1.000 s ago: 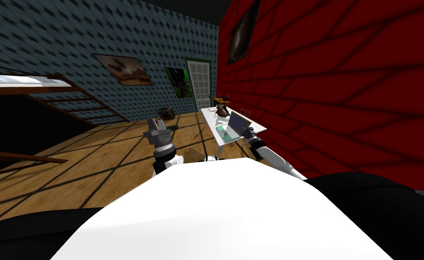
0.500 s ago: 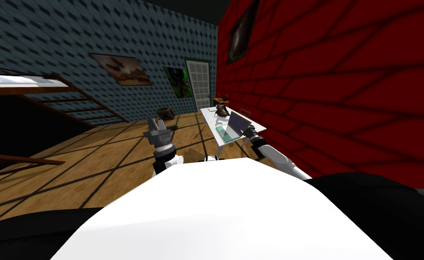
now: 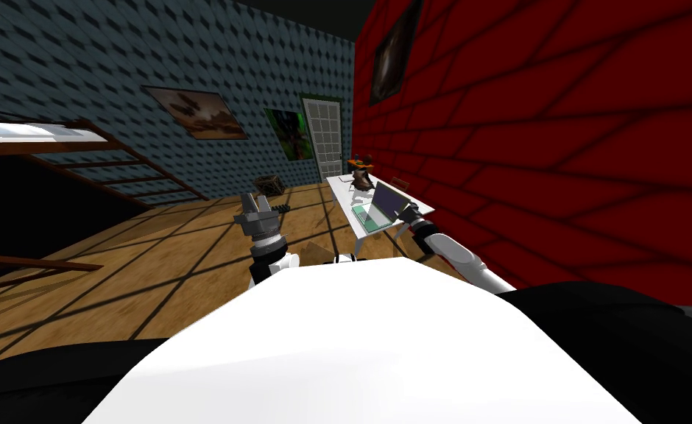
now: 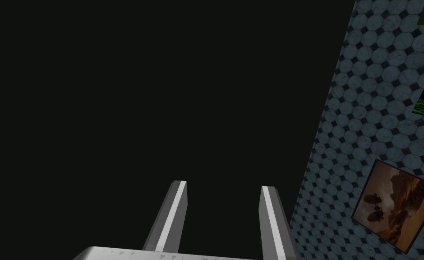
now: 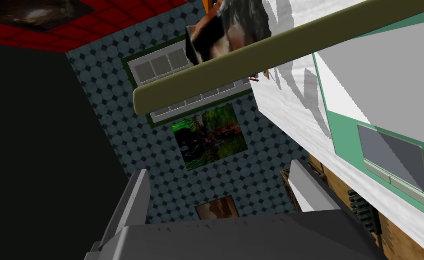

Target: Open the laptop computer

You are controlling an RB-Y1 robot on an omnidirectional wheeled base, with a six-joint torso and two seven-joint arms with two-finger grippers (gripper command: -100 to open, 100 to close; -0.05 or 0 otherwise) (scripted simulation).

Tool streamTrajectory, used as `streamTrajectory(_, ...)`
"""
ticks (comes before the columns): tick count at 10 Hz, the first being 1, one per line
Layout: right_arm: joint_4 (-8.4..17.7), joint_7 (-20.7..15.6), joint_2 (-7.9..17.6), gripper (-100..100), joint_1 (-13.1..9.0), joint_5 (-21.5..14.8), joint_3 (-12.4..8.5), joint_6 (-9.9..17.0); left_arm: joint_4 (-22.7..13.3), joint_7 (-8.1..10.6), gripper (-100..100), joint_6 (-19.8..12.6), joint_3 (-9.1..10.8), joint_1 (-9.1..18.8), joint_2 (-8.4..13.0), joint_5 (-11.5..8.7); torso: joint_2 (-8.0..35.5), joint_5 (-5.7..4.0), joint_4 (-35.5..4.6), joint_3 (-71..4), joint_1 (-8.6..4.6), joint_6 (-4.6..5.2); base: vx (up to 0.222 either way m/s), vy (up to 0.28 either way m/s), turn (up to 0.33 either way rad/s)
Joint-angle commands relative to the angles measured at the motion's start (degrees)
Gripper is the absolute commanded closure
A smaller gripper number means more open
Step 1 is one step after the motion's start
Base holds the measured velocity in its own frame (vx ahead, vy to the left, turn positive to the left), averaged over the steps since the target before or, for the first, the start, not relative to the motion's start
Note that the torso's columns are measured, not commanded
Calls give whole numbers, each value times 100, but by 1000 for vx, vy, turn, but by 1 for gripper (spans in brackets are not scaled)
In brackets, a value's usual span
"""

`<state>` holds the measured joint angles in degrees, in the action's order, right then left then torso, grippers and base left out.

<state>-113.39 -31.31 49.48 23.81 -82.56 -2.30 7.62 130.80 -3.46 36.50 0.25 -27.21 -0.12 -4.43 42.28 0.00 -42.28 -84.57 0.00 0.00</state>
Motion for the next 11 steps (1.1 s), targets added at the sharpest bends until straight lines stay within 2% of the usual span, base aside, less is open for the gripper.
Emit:
streamTrajectory(1,143,139,121,-100,-79,316,-120,-137,0,0,0,0,0,0,0,0,0,0,0,0,0,0,9,7,-20)
streamTrajectory(6,296,301,243,-100,-156,634,-255,-283,0,0,0,0,0,0,0,0,0,0,0,0,0,0,7,4,-11)
streamTrajectory(11,593,618,485,-100,-307,1257,-521,-570,0,0,0,0,0,0,0,0,-1,0,0,-1,0,0,10,6,-17)
